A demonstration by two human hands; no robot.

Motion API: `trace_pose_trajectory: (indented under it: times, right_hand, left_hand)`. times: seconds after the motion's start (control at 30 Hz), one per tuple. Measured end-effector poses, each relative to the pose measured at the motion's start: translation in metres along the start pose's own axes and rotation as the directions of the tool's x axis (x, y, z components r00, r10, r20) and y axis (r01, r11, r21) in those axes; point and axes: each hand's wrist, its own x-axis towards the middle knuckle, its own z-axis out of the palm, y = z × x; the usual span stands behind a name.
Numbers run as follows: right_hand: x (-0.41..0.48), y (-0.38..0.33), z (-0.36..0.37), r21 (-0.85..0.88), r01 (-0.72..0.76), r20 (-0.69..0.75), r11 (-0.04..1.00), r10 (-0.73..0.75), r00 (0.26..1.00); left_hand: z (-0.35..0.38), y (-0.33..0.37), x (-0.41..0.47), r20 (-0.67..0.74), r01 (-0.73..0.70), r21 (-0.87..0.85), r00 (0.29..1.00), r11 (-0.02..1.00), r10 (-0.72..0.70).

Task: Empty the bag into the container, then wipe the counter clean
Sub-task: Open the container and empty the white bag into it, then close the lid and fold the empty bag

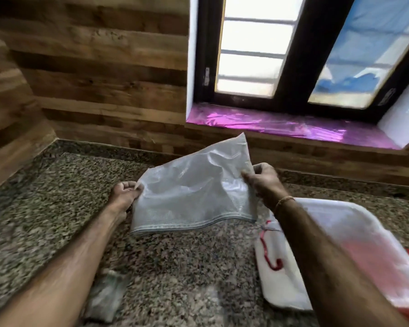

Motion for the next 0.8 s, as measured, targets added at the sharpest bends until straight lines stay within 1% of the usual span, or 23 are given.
trace_pose_trajectory:
  times: [0.13,0.2,0.27,0.37,0.43,0.57,0.63,0.67,0.73,0.8]
  right_hand:
    - [-0.006,0.027,0.065,-0.186,-0.078,-0.051,0.980,0.069,0.996]
    - [-0.012,0.044,0.079,-0.324,-0.100,-0.075,0.941,0.080,0.994]
    - [-0.019,0.063,0.085,-0.433,-0.126,-0.081,0.893,0.100,0.992]
    - [-0.031,0.099,0.089,-0.522,-0.176,-0.084,0.835,0.155,0.984]
    - [-0.039,0.118,0.088,-0.582,-0.204,-0.080,0.787,0.194,0.978]
    - [-0.048,0.139,0.089,-0.623,-0.278,-0.082,0.731,0.292,0.953]
    - [-0.050,0.139,0.091,-0.624,-0.281,-0.072,0.729,0.304,0.950]
    - [-0.050,0.136,0.092,-0.610,-0.271,-0.068,0.744,0.292,0.954]
    - [-0.051,0.124,0.093,-0.558,-0.216,-0.059,0.801,0.221,0.973]
    - [-0.050,0.106,0.091,-0.484,-0.122,-0.056,0.867,0.108,0.993]
  left_hand:
    - [-0.028,-0.046,0.026,-0.041,0.054,0.049,0.998,0.997,-0.052]
    - [-0.029,-0.067,0.031,-0.033,0.062,0.089,0.998,0.994,-0.059]
    - [-0.029,-0.088,0.035,0.003,0.043,0.190,0.999,0.981,-0.045]
    - [-0.026,-0.118,0.043,0.084,-0.025,0.359,0.996,0.933,-0.005]
    - [-0.022,-0.128,0.042,0.114,-0.048,0.417,0.993,0.908,0.000]
    - [-0.010,-0.125,0.035,0.127,-0.066,0.486,0.992,0.871,0.004]
    - [-0.004,-0.118,0.031,0.095,-0.064,0.520,0.995,0.852,0.017]
    - [0.000,-0.111,0.030,0.061,-0.064,0.546,0.997,0.835,0.037]
    - [0.011,-0.091,0.025,0.000,-0.085,0.594,0.994,0.800,0.106]
    - [0.029,-0.067,0.017,-0.002,-0.159,0.586,0.980,0.795,0.197]
